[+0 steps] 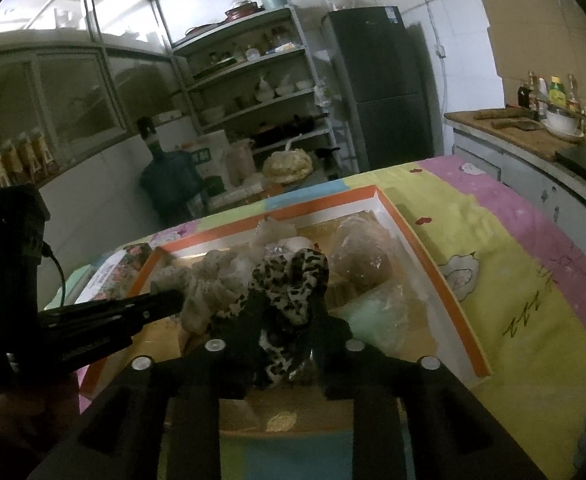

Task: Organize soft objects
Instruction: 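Lower both plushes into the box and open both tools, then withdraw both tools from the box back over the pile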

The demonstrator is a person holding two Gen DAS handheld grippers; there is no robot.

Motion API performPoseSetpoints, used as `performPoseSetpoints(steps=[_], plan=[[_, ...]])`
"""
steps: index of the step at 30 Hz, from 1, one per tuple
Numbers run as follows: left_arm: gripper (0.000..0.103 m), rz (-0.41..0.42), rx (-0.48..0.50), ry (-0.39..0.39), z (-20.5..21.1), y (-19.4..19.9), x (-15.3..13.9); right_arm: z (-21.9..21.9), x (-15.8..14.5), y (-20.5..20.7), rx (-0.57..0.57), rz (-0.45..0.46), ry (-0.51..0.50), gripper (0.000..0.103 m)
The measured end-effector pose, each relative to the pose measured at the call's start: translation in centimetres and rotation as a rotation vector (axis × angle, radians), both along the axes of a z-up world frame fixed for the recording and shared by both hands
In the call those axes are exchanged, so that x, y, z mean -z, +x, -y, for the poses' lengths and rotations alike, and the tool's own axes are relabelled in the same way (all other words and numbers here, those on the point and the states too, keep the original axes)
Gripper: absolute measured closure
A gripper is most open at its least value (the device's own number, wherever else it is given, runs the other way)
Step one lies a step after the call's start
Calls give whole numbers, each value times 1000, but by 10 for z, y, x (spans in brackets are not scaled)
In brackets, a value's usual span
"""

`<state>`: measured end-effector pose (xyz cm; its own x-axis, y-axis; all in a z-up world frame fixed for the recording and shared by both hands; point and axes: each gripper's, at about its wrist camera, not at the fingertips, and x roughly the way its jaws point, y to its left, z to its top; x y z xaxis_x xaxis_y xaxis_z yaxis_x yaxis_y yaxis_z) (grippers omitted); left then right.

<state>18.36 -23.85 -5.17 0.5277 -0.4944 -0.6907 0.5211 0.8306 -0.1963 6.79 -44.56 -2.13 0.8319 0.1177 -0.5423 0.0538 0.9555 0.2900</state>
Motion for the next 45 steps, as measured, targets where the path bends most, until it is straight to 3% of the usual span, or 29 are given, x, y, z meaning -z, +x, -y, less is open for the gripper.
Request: performPoseSetpoints(steps=[6, 8, 10, 11, 17, 19, 22, 30, 45], plan=[[85, 6, -9, 6, -1, -2, -1, 1, -2, -2, 12, 4, -6, 74], [85, 9, -11, 10, -2, -3, -3, 3, -3, -4, 20, 7, -8, 69], [85, 13, -15, 11, -4, -5, -4, 4, -5, -7, 30, 11, -5, 52], [85, 14, -17, 9, -5, -5, -5, 4, -6, -8, 31, 13, -3, 51], [82, 7, -24, -7, -10, -8, -9, 6, -12, -15, 38, 29, 7, 51], [69, 1, -22, -9, -12, -8, -9, 6, -15, -16, 36, 35, 7, 51], [60, -14, -27, -36, -17, -9, -9, 3, -17, -18, 32, 43, 7, 51], [60, -11, -42, -55, -27, -13, -13, -2, -19, -22, 32, 45, 5, 51], [60, 73, -53, -67, -48, -34, -35, -27, -31, -33, 9, 67, -7, 50]])
